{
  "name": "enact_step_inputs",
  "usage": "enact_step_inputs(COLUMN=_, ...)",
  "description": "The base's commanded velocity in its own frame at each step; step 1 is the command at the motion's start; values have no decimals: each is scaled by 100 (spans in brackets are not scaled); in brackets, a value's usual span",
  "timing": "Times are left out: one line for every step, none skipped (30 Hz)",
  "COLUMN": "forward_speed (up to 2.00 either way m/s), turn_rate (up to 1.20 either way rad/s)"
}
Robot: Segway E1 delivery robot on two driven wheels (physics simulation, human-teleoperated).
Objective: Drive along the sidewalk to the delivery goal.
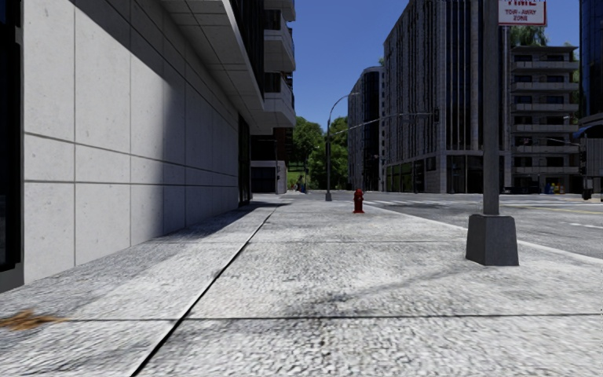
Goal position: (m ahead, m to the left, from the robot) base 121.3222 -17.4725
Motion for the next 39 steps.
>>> enact_step_inputs(forward_speed=200, turn_rate=0)
enact_step_inputs(forward_speed=200, turn_rate=0)
enact_step_inputs(forward_speed=200, turn_rate=0)
enact_step_inputs(forward_speed=200, turn_rate=0)
enact_step_inputs(forward_speed=200, turn_rate=0)
enact_step_inputs(forward_speed=200, turn_rate=0)
enact_step_inputs(forward_speed=200, turn_rate=0)
enact_step_inputs(forward_speed=200, turn_rate=0)
enact_step_inputs(forward_speed=200, turn_rate=0)
enact_step_inputs(forward_speed=200, turn_rate=0)
enact_step_inputs(forward_speed=200, turn_rate=0)
enact_step_inputs(forward_speed=200, turn_rate=0)
enact_step_inputs(forward_speed=200, turn_rate=0)
enact_step_inputs(forward_speed=200, turn_rate=0)
enact_step_inputs(forward_speed=200, turn_rate=0)
enact_step_inputs(forward_speed=200, turn_rate=0)
enact_step_inputs(forward_speed=200, turn_rate=0)
enact_step_inputs(forward_speed=200, turn_rate=0)
enact_step_inputs(forward_speed=200, turn_rate=0)
enact_step_inputs(forward_speed=200, turn_rate=0)
enact_step_inputs(forward_speed=200, turn_rate=0)
enact_step_inputs(forward_speed=200, turn_rate=0)
enact_step_inputs(forward_speed=200, turn_rate=0)
enact_step_inputs(forward_speed=200, turn_rate=0)
enact_step_inputs(forward_speed=200, turn_rate=0)
enact_step_inputs(forward_speed=200, turn_rate=0)
enact_step_inputs(forward_speed=200, turn_rate=0)
enact_step_inputs(forward_speed=200, turn_rate=0)
enact_step_inputs(forward_speed=200, turn_rate=0)
enact_step_inputs(forward_speed=200, turn_rate=0)
enact_step_inputs(forward_speed=200, turn_rate=0)
enact_step_inputs(forward_speed=200, turn_rate=0)
enact_step_inputs(forward_speed=200, turn_rate=0)
enact_step_inputs(forward_speed=200, turn_rate=0)
enact_step_inputs(forward_speed=200, turn_rate=0)
enact_step_inputs(forward_speed=200, turn_rate=0)
enact_step_inputs(forward_speed=200, turn_rate=0)
enact_step_inputs(forward_speed=200, turn_rate=0)
enact_step_inputs(forward_speed=200, turn_rate=0)
